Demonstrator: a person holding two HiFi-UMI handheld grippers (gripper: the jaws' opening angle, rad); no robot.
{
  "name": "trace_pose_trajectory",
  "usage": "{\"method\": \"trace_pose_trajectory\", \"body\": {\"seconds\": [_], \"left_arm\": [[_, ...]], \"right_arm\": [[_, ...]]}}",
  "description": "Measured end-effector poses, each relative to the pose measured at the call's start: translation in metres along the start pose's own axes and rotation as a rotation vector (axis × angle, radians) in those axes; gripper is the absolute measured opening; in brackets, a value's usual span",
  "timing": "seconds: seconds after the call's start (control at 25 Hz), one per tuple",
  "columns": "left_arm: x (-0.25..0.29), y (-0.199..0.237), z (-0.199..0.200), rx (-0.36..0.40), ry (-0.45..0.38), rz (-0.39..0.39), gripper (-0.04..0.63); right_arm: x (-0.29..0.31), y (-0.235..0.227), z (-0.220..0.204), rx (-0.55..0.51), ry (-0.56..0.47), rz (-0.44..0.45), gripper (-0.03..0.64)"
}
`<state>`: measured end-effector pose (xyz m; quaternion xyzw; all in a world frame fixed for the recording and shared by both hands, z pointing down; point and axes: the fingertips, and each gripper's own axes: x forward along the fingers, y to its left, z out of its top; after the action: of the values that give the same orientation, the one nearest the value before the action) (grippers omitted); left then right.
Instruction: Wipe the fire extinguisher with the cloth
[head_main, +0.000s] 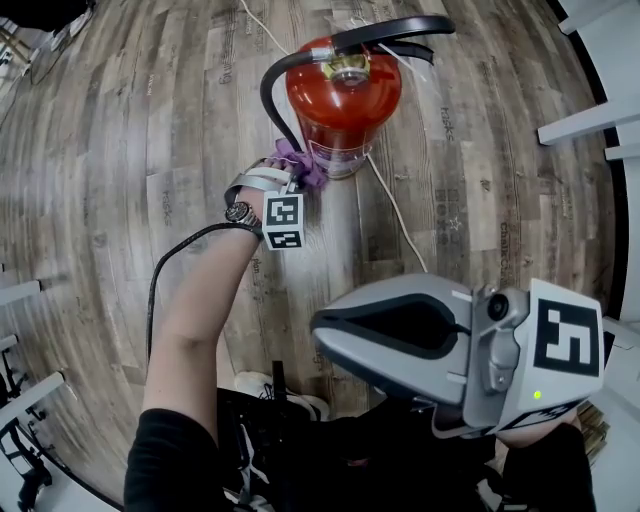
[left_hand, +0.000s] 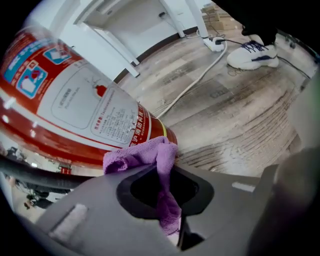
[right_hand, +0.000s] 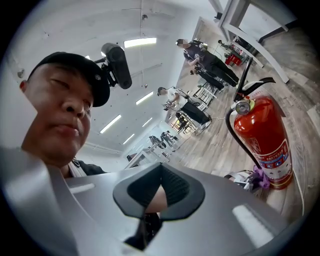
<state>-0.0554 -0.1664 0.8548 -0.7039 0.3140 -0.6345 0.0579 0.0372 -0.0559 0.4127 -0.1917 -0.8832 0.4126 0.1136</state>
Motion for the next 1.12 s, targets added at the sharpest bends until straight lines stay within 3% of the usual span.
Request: {"method": "trace_pose_trajectory", "body": {"seconds": [0.08,0.2,0.36,0.52,0.64,0.76,0.88,1.12], "left_arm": [[-0.011,0.005,0.005,-0.086,-0.053,0.005,0.041],[-0.046,0.025,0.019,-0.316,-0.203,0.039,0.041],[-0.122,0.075,0.029,-0.565,-0.394,0.182,0.041],[-0.230,0.133,0.041,-0.704,-0.552,0.352,0.043],[-0.306,0.153,0.045,-0.775,-0.586,0.388,0.042],[-0.361,0.138,0.049,-0.876,-0.574,0.330,0.041],[-0.410,0.092,0.066,-1.016,-0.588,0.192,0.041],[-0.548,0.008,0.131,-1.338,-0.728,-0.115,0.040]], "right_arm": [[0.001,-0.001,0.000,0.001,0.001,-0.007,0.000],[0.004,0.001,0.000,0.023,-0.007,-0.017,0.000],[0.006,-0.006,-0.006,0.046,-0.024,-0.057,0.000],[0.015,-0.012,-0.022,0.059,-0.004,-0.089,0.000],[0.016,-0.009,-0.044,0.096,0.021,-0.075,0.000],[0.009,-0.019,-0.077,0.239,0.038,-0.146,0.000],[-0.011,-0.017,-0.105,0.324,0.106,-0.257,0.000],[-0.052,0.067,-0.067,0.370,0.181,-0.350,0.000]]}}
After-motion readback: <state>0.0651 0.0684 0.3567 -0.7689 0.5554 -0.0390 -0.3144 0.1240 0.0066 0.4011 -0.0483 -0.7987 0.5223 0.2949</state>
